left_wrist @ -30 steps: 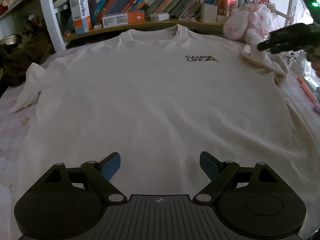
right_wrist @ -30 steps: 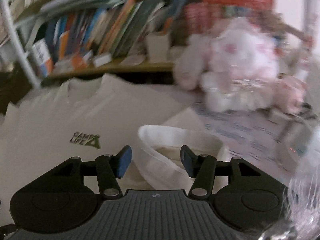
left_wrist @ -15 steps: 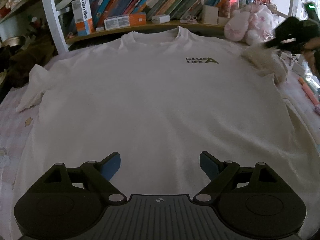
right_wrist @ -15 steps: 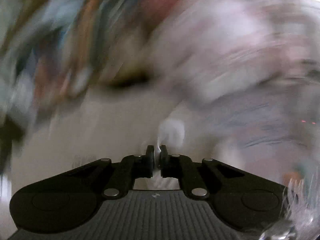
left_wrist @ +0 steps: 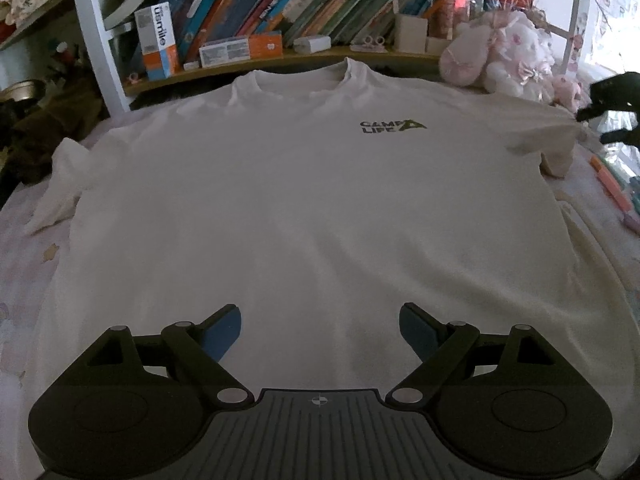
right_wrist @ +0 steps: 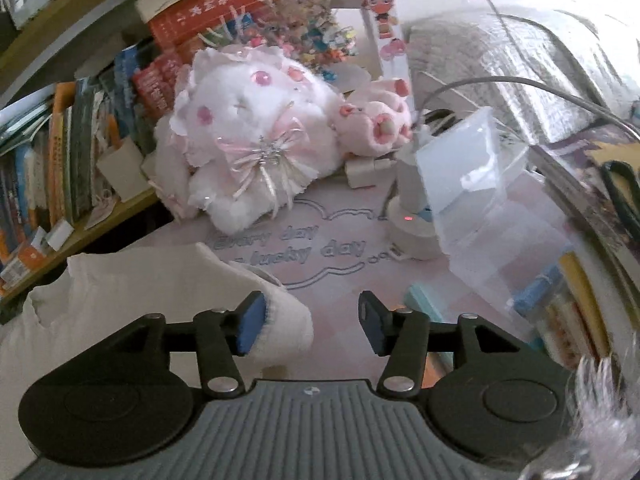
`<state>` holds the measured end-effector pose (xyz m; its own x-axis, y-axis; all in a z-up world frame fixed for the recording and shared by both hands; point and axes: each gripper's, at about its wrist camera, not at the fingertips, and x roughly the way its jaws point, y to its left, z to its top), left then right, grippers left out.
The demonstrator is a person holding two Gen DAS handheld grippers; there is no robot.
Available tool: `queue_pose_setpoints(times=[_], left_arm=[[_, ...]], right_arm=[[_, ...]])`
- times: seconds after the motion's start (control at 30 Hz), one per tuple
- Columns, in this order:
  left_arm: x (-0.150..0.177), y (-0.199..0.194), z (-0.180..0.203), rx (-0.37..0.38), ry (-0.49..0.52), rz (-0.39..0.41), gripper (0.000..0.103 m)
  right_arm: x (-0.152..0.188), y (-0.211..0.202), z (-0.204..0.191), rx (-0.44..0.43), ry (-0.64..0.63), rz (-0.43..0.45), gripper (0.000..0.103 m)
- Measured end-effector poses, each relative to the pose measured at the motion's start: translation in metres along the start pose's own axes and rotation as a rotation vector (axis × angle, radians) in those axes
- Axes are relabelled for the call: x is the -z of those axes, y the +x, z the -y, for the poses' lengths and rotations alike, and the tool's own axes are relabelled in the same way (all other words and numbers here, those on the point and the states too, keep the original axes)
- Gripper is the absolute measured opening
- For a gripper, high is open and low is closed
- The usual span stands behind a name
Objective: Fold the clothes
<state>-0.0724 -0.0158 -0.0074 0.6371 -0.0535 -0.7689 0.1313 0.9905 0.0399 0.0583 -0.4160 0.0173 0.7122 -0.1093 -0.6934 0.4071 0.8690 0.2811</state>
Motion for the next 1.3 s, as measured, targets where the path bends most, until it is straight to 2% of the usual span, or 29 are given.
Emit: queue_pose_setpoints(times=[0.1, 0.17, 0.37, 0.5, 0.67, 0.7, 0.73, 0.77, 0.93, 0.97, 1.0, 1.03, 1.07, 1.1, 1.17, 1.3], left_arm=[[0.001, 0.0, -0.002, -0.006, -0.016, -0.005, 0.089], [0.001, 0.0, -0.003, -0.007, -0.023, -0.007, 0.089], [0.001, 0.0, -0.001, 0.002, -0.017, 0.0, 0.089], [0.001, 0.0, 0.0, 0.005, -0.009, 0.001, 0.089], [0.0, -0.001, 0.001, -0.002, -0.006, 0.0, 0.089], [0.001, -0.001, 0.001, -0.005, -0.008, 0.0, 0.089], [0.001, -0.002, 0.001, -0.008, -0.009, 0.001, 0.089], [0.001, -0.002, 0.0, -0.011, -0.011, 0.002, 0.089], [0.002, -0.003, -0.004, -0.02, -0.028, 0.0, 0.089], [0.002, -0.002, -0.004, -0.019, -0.032, -0.001, 0.089], [0.002, -0.002, -0.005, -0.018, -0.035, 0.0, 0.089], [0.001, -0.002, -0.005, -0.017, -0.037, 0.001, 0.089], [0.001, -0.002, -0.006, -0.016, -0.036, 0.003, 0.089], [0.001, -0.002, -0.006, -0.015, -0.032, 0.005, 0.089], [0.001, -0.002, -0.006, -0.015, -0.027, 0.006, 0.089], [0.001, -0.001, -0.008, -0.018, -0.029, -0.002, 0.089]], right_arm=[[-0.004, -0.006, 0.011, -0.003, 0.019, 0.036, 0.049], [-0.006, -0.008, 0.015, -0.017, 0.019, 0.024, 0.049], [0.016, -0.003, 0.018, -0.125, 0.061, -0.122, 0.049], [0.032, 0.001, -0.004, -0.219, -0.049, -0.153, 0.049], [0.041, 0.016, -0.034, -0.25, -0.227, -0.165, 0.047], [0.042, 0.02, -0.038, -0.241, -0.246, -0.171, 0.033], [0.043, 0.024, -0.041, -0.232, -0.265, -0.177, 0.006], [0.043, 0.019, -0.043, -0.227, -0.274, -0.151, 0.004], [0.038, -0.021, -0.057, -0.221, -0.305, 0.014, 0.004], [0.04, -0.026, -0.061, -0.236, -0.313, -0.019, 0.007], [0.042, -0.025, -0.065, -0.263, -0.321, -0.105, 0.019], [0.043, -0.017, -0.067, -0.299, -0.326, -0.226, 0.04], [0.046, -0.011, -0.064, -0.33, -0.305, -0.322, 0.043], [0.048, -0.008, -0.059, -0.354, -0.273, -0.362, 0.042], [0.042, -0.008, -0.044, -0.367, -0.201, -0.347, 0.043], [0.016, -0.004, -0.008, -0.301, -0.026, -0.224, 0.045]])
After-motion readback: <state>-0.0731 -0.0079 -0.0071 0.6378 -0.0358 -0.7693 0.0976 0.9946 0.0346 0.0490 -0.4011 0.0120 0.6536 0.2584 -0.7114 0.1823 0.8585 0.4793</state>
